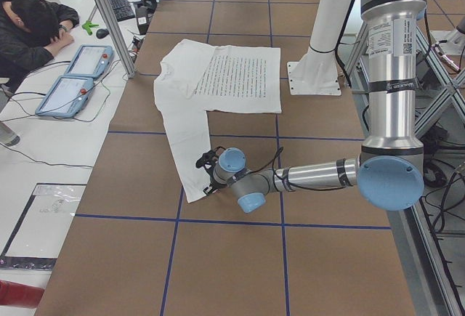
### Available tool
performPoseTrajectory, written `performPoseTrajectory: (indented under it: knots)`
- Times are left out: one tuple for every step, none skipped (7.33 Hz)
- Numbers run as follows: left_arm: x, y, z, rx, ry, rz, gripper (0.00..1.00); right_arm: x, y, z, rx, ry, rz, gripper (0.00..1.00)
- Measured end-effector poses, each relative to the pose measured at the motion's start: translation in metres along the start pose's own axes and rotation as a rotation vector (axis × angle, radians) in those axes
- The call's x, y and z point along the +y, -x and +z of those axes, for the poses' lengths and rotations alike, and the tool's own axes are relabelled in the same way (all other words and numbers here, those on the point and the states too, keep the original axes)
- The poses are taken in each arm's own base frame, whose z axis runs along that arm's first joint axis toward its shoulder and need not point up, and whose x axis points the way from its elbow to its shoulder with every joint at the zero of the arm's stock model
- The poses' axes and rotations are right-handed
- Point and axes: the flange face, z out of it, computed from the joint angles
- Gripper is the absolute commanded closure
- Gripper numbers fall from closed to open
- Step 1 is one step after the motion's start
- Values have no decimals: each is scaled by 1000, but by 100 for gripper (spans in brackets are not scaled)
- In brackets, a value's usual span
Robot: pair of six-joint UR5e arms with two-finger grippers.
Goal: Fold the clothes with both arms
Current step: 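Grasp the other sleeve cuff with the left gripper and lift it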
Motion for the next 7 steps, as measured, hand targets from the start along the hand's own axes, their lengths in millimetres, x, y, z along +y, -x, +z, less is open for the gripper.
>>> performPoseTrajectory:
  knots:
    - [0, 0, 0, 1, 1, 1, 100, 0, 0, 0, 1, -1, 0, 0]
    - [0, -1, 0, 2, -4, 5, 100, 0, 0, 0, 2, -1, 0, 0]
    - [0, -2, -2, 9, -15, 15, 100, 0, 0, 0, 3, -3, 0, 0]
    - [-2, -5, -4, 22, -26, 24, 100, -1, 0, 0, 4, -3, 0, 0]
    - [-10, -10, -8, 42, -40, 34, 100, -1, 1, 0, 4, -3, 0, 0]
    - [-25, -12, -13, 53, -64, 40, 100, -1, 1, 0, 4, -3, 0, 0]
    - [-49, -6, -23, 43, -105, 35, 100, -1, 1, 1, 4, -2, 2, 0]
